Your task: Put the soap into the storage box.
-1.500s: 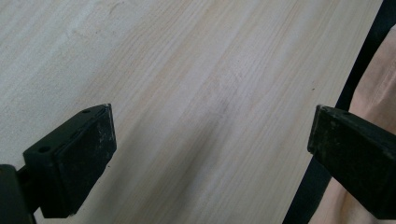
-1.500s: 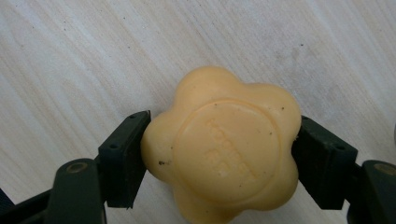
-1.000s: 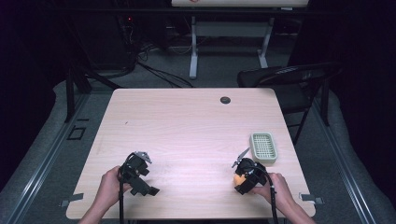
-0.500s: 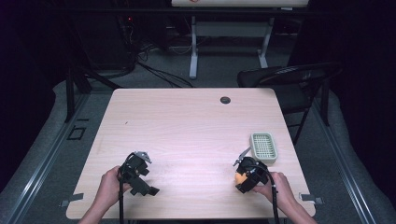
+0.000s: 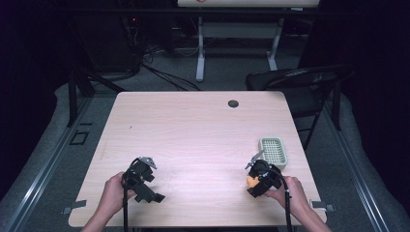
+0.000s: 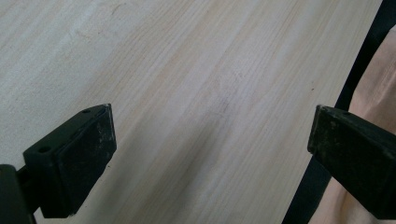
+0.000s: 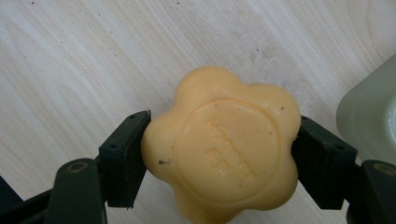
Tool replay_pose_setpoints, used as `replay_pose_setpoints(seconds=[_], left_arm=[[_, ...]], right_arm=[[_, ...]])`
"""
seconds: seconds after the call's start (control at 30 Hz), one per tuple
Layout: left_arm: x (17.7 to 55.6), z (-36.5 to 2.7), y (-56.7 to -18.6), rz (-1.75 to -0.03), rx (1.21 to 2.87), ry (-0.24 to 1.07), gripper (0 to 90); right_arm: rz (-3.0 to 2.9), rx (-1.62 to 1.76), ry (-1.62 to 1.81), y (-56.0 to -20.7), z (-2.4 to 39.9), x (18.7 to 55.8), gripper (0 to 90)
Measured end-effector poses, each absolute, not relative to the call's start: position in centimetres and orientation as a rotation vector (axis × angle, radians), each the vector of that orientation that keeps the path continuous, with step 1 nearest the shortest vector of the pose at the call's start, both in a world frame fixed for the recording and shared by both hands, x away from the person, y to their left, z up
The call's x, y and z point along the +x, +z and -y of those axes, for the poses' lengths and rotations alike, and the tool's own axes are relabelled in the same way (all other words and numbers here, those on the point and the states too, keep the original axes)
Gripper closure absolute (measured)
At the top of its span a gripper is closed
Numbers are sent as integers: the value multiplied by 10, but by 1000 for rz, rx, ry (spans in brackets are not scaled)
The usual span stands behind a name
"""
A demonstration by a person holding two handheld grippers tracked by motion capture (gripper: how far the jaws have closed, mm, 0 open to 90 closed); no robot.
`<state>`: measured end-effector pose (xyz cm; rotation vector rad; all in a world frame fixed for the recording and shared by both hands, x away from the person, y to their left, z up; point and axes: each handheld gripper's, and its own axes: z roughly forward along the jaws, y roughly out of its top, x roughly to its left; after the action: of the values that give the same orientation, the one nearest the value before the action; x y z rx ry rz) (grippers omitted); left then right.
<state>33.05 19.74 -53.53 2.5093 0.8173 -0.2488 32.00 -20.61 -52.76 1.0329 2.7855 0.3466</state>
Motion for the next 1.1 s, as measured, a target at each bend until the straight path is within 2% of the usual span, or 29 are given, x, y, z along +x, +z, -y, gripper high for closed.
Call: replay_pose_setpoints(seconds=[1.1], left_arm=[[331, -197, -536, -815, 2509, -252, 13]], right_arm=[[-2724, 1127, 360, -515, 231, 326, 268]])
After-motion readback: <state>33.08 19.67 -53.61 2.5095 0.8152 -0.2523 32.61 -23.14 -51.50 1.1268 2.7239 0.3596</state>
